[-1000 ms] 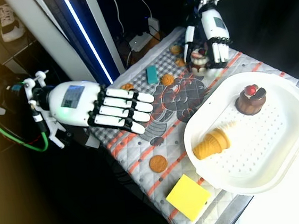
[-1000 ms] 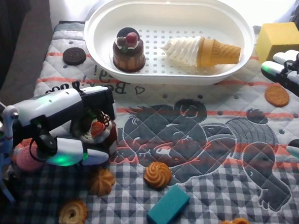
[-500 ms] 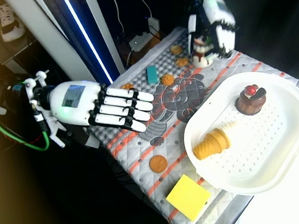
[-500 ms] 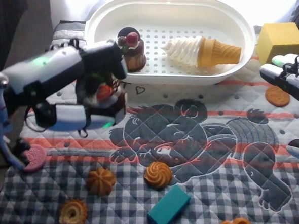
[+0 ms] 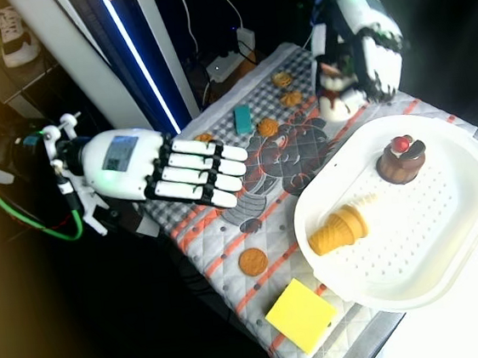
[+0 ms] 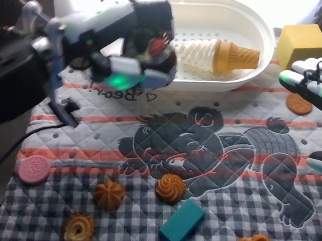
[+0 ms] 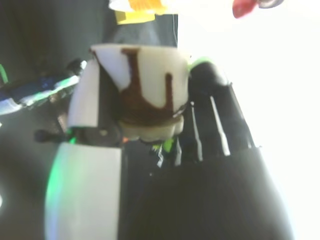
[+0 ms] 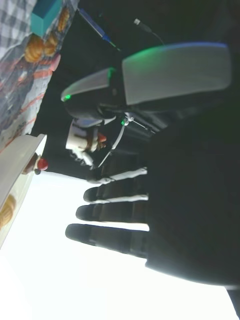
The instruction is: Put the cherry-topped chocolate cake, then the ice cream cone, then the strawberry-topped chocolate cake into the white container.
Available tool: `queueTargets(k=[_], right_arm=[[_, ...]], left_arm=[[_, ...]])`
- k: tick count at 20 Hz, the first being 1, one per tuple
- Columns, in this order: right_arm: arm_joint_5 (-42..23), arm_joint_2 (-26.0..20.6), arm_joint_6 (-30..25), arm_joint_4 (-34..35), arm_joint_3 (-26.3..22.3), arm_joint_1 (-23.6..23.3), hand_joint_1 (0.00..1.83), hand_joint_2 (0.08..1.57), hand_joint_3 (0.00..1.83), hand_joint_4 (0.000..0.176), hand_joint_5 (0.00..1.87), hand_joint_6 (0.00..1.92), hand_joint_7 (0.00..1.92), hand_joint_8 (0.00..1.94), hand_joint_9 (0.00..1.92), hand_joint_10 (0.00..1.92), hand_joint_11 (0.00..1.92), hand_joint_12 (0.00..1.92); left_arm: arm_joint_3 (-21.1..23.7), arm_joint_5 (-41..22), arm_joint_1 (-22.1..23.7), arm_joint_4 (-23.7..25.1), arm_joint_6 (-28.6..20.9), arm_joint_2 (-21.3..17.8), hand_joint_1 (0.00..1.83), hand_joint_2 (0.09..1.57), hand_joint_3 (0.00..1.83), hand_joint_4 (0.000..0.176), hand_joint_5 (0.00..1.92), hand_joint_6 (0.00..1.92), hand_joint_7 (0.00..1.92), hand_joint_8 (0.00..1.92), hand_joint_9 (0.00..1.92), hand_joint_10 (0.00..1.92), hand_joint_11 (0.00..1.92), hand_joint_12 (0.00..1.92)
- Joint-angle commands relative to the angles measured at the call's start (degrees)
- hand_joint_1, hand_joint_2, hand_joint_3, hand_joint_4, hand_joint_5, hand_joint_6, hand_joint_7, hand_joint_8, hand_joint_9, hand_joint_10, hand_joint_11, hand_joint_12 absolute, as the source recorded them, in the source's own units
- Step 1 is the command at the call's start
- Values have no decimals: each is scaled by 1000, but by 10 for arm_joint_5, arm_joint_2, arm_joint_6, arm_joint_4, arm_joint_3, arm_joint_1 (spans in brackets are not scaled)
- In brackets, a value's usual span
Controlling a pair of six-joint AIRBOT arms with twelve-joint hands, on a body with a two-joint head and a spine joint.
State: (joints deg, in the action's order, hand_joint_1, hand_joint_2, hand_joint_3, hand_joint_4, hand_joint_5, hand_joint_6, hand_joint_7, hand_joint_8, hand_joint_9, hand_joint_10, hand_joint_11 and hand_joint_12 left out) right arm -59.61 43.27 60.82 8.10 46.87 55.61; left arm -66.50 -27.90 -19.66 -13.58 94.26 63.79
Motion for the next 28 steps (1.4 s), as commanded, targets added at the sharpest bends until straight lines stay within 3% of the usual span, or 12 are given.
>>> queueTargets(k=[1, 4, 7, 12, 13, 14, 17, 19, 23, 24, 26, 28], right_arm=[[-70, 0, -3, -2, 2, -4, 679, 1239, 0, 0, 0, 0, 0, 0, 0, 38, 0, 115], [-70, 4, -5, 4, 7, -4, 644, 1246, 0, 0, 0, 0, 0, 0, 19, 33, 0, 306], [-70, 8, -9, 6, 10, -3, 613, 1217, 0, 0, 0, 0, 49, 3, 37, 296, 0, 990], [-70, 9, -9, 7, 11, -2, 625, 1223, 3, 0, 0, 0, 43, 6, 0, 382, 0, 973], [-70, 9, -9, 8, 11, -2, 631, 1226, 3, 0, 0, 0, 40, 4, 0, 377, 0, 998], [-70, 9, -9, 9, 11, -1, 633, 1226, 2, 0, 0, 0, 42, 4, 0, 397, 0, 1033], [-70, 9, -9, 10, 11, 0, 637, 1226, 2, 0, 0, 0, 38, 2, 0, 380, 0, 1002], [-70, 9, -9, 11, 11, 1, 621, 1222, 0, 0, 0, 0, 44, 4, 0, 386, 0, 1023], [-70, 9, -9, 12, 11, 1, 649, 1229, 2, 0, 0, 0, 64, 9, 0, 455, 0, 1146], [-70, 9, -9, 13, 11, 1, 639, 1219, 0, 0, 0, 0, 78, 13, 0, 450, 0, 1105], [-70, 9, -9, 13, 10, 1, 632, 1217, 0, 0, 0, 0, 85, 15, 0, 461, 0, 1096], [-72, 8, -9, 13, 8, 1, 628, 1210, 0, 0, 0, 0, 67, 7, 0, 459, 0, 1126]], left_arm=[[-10, -51, 15, -7, -3, 7, 1260, 1343, 5, 0, 167, 1688, 534, 1719, 415, 1921, 527, 1921], [-58, -9, 40, -80, 69, 52, 1259, 1342, 1, 0, 137, 1594, 536, 1701, 318, 1842, 312, 1921], [-97, 18, 44, -127, 101, 82, 1263, 1344, 2, 0, 181, 1583, 530, 1705, 264, 1830, 294, 1921], [-138, 49, 44, -170, 103, 105, 1342, 1225, 0, 0, 66, 1246, 178, 1186, 251, 1383, 71, 1838], [-141, 51, 44, -173, 103, 106, 1197, 1234, 0, 20, 12, 956, 105, 996, 172, 1168, 13, 1757], [-142, 51, 43, -174, 103, 108, 1008, 1216, 0, 96, 0, 497, 78, 457, 22, 927, 0, 1675], [-144, 53, 42, -175, 103, 109, 903, 1178, 0, 155, 6, 261, 31, 91, 0, 464, 0, 1474], [-143, 51, 42, -175, 103, 107, 879, 1138, 0, 158, 9, 123, 0, 3, 0, 53, 0, 1081], [-125, 37, 41, -170, 103, 93, 752, 1138, 0, 176, 18, 6, 0, 0, 18, 8, 0, 494], [-115, 28, 40, -163, 103, 86, 706, 1141, 3, 137, 15, 1, 0, 0, 3, 1, 0, 19], [-96, 9, 39, -153, 103, 72, 732, 1132, 0, 123, 28, 6, 0, 0, 0, 0, 0, 3], [-60, -28, 34, -126, 92, 44, 746, 1099, 0, 176, 0, 0, 0, 0, 0, 0, 40, 19]])
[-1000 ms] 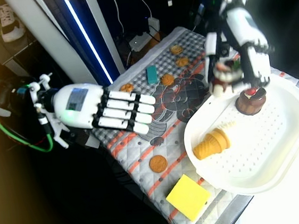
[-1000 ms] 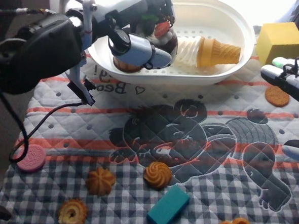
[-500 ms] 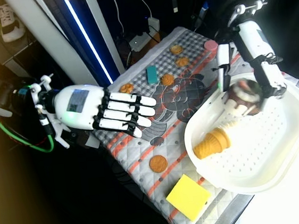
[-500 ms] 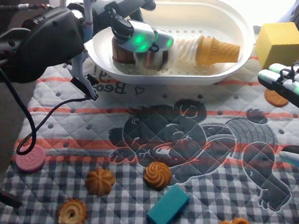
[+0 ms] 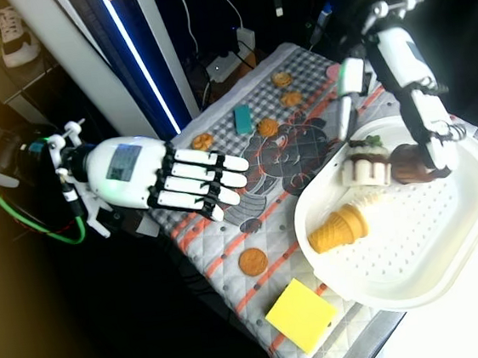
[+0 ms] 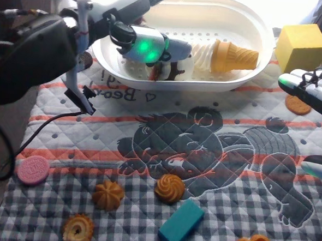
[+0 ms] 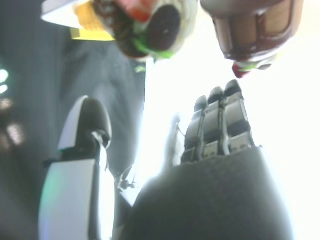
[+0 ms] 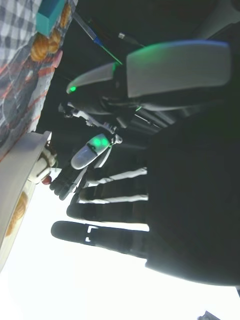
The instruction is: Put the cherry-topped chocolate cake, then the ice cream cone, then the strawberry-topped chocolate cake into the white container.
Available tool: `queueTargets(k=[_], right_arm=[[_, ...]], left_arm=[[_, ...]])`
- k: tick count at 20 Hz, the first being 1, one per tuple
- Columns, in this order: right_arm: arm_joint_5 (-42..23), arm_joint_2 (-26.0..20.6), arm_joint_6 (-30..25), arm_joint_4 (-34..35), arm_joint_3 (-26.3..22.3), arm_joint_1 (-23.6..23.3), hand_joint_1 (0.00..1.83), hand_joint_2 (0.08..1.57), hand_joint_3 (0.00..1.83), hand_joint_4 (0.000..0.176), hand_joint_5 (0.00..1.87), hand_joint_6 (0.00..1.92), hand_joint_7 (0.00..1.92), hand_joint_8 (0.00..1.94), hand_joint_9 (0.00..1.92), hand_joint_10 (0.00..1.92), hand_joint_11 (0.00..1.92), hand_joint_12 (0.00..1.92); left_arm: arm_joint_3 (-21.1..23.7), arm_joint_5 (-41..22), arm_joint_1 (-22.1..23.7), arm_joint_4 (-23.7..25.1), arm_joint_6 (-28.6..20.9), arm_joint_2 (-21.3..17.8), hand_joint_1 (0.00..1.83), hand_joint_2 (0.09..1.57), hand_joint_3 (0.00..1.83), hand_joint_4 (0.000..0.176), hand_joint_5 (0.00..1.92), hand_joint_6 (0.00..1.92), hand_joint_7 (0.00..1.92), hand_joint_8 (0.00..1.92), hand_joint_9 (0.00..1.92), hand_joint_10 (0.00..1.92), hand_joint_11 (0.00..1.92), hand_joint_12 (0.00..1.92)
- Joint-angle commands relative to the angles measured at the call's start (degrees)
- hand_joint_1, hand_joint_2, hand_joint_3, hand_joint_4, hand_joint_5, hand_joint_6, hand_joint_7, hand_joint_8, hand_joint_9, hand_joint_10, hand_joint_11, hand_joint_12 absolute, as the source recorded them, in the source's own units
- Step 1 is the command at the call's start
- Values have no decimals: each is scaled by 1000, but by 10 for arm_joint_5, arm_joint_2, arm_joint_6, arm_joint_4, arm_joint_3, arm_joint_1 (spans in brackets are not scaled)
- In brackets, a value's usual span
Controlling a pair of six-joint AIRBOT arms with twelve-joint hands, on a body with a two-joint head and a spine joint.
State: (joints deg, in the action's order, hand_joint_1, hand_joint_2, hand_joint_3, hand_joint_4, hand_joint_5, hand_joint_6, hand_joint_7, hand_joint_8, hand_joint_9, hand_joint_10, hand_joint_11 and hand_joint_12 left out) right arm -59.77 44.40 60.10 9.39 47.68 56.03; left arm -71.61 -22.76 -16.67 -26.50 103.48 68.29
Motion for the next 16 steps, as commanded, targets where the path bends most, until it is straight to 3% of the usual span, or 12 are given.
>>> queueTargets(k=[1, 4, 5, 6, 8, 9, 11, 12, 13, 14, 15, 16], right_arm=[[-71, -5, -2, 0, -2, -3, 628, 1210, 0, 0, 0, 0, 67, 7, 0, 459, 0, 1126], [-79, -11, -2, 0, -7, -3, 617, 1220, 1, 0, 0, 0, 22, 3, 0, 339, 0, 1047], [-84, -13, -2, 0, -8, -3, 596, 1235, 7, 0, 0, 0, 10, 1, 0, 322, 0, 1075], [-89, -14, -2, -1, -9, -3, 673, 1248, 9, 0, 0, 0, 4, 1, 0, 290, 0, 1068], [-101, -18, -2, 0, -12, -3, 692, 1247, 3, 0, 0, 0, 0, 0, 0, 193, 0, 880], [-105, -18, -2, 0, -13, -3, 692, 1247, 3, 0, 0, 0, 0, 0, 0, 193, 0, 880], [-119, -20, -2, 0, -14, -3, 697, 1239, 0, 0, 0, 0, 0, 0, 0, 215, 0, 852], [-126, -22, -2, 0, -16, -4, 692, 1244, 1, 0, 0, 0, 0, 0, 0, 326, 0, 1121], [-134, -26, -2, 0, -17, -5, 692, 1244, 1, 0, 0, 0, 0, 0, 0, 326, 0, 1121], [-141, -30, -2, 1, -19, -9, 708, 1247, 1, 0, 0, 0, 0, 0, 0, 324, 0, 1321], [-147, -31, -2, 4, -19, -10, 715, 1247, 1, 0, 0, 0, 0, 0, 0, 308, 0, 1331], [-152, -31, -2, 6, -20, -11, 750, 1244, 0, 17, 0, 0, 0, 0, 0, 268, 0, 1301]], left_arm=[[8, -99, 1, 17, -13, -17, 746, 1099, 0, 176, 0, 0, 0, 0, 0, 0, 40, 19], [54, -163, -21, 62, -73, -67, 670, 1117, 2, 175, 0, 0, 0, 0, 0, 0, 0, 146], [72, -192, -35, 68, -87, -86, 706, 1119, 0, 176, 0, 0, 0, 0, 0, 0, 0, 441], [87, -223, -50, 73, -101, -104, 692, 1117, 0, 176, 0, 0, 0, 0, 42, 15, 0, 1020], [125, -299, -90, 88, -140, -143, 726, 1104, 0, 176, 0, 0, 0, 0, 17, 19, 0, 977], [132, -320, -100, 92, -152, -151, 726, 1104, 0, 176, 0, 0, 0, 0, 17, 19, 0, 977], [162, -383, -140, 97, -167, -179, 752, 1106, 0, 176, 0, 0, 0, 0, 18, 6, 0, 657], [176, -414, -159, 97, -168, -192, 759, 1142, 6, 176, 0, 0, 8, 1, 54, 13, 0, 678], [190, -442, -177, 97, -170, -205, 759, 1142, 6, 176, 0, 0, 8, 1, 54, 13, 0, 678], [204, -468, -196, 97, -172, -217, 724, 1170, 14, 176, 0, 0, 1, 0, 59, 14, 0, 681], [215, -489, -210, 97, -173, -226, 692, 1178, 15, 176, 0, 0, 0, 0, 62, 14, 0, 683], [223, -505, -223, 97, -174, -232, 630, 1199, 10, 176, 0, 0, 0, 0, 57, 10, 0, 709]])
